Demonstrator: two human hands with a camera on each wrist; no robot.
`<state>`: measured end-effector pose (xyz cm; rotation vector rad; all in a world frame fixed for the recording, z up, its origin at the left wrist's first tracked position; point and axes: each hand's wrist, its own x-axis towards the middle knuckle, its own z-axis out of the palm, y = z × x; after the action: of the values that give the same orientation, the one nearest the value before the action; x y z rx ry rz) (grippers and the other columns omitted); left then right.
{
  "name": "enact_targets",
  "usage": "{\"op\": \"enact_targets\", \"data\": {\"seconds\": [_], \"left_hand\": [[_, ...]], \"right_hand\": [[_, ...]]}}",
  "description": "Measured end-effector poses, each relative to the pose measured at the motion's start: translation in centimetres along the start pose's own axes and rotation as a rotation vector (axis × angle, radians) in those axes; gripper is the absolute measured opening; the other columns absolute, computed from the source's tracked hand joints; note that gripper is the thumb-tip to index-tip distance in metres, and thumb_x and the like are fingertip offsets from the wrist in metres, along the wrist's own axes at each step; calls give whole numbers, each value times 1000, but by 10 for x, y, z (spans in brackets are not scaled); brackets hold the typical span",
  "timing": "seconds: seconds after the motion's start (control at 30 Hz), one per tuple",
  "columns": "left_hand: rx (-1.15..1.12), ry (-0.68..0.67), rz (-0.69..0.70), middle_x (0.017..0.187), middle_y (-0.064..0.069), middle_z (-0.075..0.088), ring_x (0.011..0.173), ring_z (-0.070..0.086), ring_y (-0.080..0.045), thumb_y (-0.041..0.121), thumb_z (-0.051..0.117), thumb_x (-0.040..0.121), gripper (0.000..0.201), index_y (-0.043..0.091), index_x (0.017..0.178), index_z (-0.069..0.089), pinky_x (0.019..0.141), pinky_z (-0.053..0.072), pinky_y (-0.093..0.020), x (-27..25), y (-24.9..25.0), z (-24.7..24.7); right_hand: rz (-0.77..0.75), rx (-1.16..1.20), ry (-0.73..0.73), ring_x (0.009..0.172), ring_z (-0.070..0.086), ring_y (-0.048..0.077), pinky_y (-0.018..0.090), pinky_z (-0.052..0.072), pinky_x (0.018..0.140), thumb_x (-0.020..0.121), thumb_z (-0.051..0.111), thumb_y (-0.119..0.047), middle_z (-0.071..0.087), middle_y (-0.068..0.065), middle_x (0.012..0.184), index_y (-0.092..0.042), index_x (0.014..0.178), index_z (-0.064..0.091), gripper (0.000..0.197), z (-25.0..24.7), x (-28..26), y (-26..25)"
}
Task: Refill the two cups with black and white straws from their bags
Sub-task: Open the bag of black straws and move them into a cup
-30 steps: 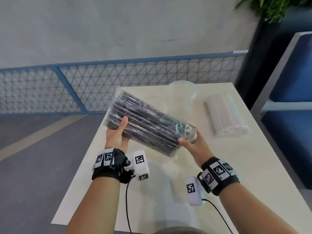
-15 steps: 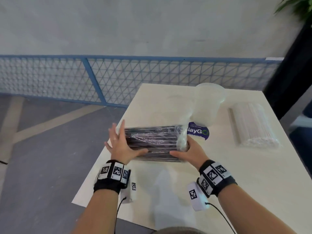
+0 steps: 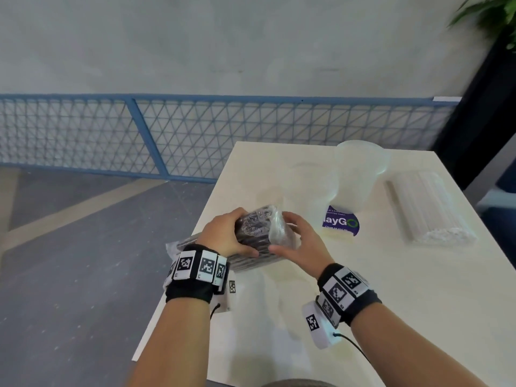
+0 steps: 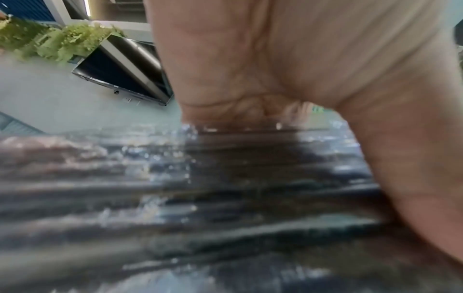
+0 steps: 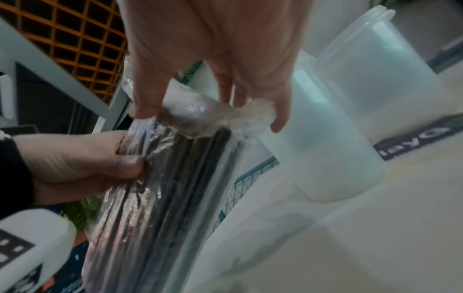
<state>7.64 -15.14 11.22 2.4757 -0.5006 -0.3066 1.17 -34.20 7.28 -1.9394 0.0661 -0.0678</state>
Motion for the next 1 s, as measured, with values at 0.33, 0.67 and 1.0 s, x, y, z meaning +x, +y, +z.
{"op": "enact_targets", "data": {"seconds": [0.33,0.67,1.0], "left_hand": [[-194,185,33,94,14,57,87,53,-6,34,87,55,67,22,111,51,77,39,-19,6,-8,-18],[-253,240,-21,94,14,57,90,54,-8,28,88,55,68,22,112,51,80,38,-21,5,-3,-12],[-179,271,-88,97,7,63,96,61,-19,34,88,52,67,23,109,53,86,50,-35,5,-4,-5]], "right_hand": [[300,670,219,81,63,16,21,55,67,91,57,-20,63,7,88,-3,102,59,21,21,3,-10],[345,804,214,82,65,14,22,54,63,88,59,-11,67,5,84,-10,87,59,2,8,12,-22],[284,1036,232,74,69,15,23,57,60,92,46,2,54,3,75,-10,83,47,15,-14,22,-28]]}}
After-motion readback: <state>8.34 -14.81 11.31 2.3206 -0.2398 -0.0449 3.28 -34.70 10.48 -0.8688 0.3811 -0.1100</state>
